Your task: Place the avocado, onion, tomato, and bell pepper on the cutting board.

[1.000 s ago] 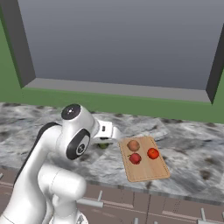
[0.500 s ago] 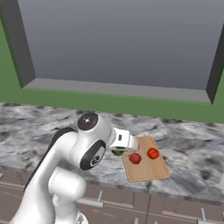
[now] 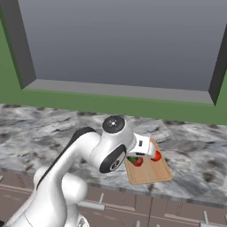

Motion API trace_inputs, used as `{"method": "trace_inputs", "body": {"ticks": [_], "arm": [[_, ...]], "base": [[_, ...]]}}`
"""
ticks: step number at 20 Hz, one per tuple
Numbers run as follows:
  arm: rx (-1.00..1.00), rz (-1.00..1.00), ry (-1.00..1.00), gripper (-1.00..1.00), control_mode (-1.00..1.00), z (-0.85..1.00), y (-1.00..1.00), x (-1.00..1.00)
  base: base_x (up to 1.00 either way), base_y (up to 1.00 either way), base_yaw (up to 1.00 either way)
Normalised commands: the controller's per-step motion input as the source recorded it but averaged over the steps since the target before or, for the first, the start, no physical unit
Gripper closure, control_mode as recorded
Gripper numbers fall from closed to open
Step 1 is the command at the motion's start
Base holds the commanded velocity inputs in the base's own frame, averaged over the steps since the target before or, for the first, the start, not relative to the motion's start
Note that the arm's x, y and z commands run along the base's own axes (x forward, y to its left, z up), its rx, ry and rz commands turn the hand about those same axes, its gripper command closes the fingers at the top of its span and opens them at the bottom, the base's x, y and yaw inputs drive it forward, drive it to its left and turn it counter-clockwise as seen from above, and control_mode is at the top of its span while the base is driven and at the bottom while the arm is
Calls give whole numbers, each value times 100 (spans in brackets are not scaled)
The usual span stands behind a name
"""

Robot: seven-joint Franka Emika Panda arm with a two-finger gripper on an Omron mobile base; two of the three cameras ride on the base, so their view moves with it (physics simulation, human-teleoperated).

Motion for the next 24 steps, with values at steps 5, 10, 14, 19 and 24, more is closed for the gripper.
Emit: {"method": "trace_inputs", "body": {"ticks": [5, 10, 14, 19, 24], "arm": [[9, 0, 16, 100, -100, -12, -2, 26], [8, 0, -1, 100, -100, -50, -5, 2], [0, 0, -3, 100, -100, -52, -19, 1], [0, 0, 0, 100, -100, -31, -28, 8], [0, 0, -1, 100, -100, -18, -18, 11]], "base": [[0, 0, 0], [0, 0, 0], [0, 0, 0], [0, 0, 0], [0, 0, 0]]}}
